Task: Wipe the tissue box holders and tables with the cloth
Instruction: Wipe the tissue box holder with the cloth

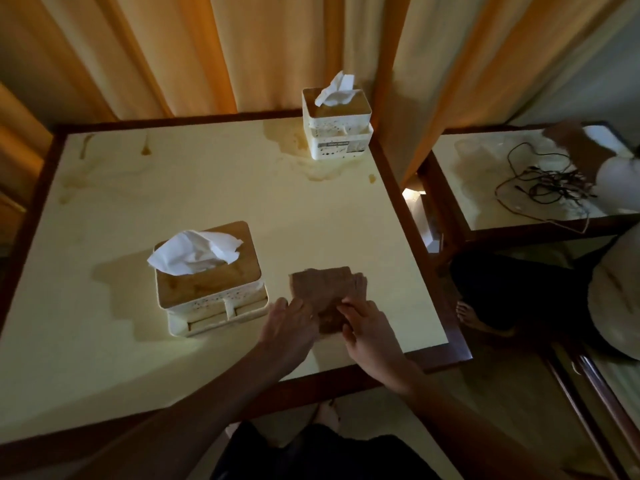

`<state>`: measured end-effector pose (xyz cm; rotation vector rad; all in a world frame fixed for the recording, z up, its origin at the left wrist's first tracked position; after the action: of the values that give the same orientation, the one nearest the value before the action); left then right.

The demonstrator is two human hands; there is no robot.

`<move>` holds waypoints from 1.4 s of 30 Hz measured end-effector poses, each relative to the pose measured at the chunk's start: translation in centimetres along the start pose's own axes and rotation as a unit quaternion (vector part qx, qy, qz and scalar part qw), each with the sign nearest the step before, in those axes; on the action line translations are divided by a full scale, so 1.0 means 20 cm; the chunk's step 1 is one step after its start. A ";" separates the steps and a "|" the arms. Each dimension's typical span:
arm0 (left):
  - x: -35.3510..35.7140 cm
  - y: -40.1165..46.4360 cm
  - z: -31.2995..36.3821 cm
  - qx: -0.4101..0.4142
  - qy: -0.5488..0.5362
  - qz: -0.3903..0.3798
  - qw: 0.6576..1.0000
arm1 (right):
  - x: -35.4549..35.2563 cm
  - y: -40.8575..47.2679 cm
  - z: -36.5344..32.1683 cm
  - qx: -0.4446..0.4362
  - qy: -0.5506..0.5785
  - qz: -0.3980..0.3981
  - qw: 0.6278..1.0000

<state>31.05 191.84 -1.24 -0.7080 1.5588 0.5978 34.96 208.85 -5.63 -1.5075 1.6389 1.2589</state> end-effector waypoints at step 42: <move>-0.55 -0.61 0.05 -0.330 -0.721 0.084 0.604 | -0.33 -0.50 -0.78 0.442 0.797 0.048 0.408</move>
<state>41.28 185.29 9.92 -0.3189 -0.2093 1.4346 48.72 198.40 3.84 -1.5591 2.4816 -1.7856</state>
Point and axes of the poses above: each hand's wrist, its own y-axis towards the middle knuckle, its own x-axis out of the palm, z = x × y, the point moved 2 cm from there along y, towards the middle knuckle, and after that the axes turned 9 degrees about z, right-handed, at the moved point
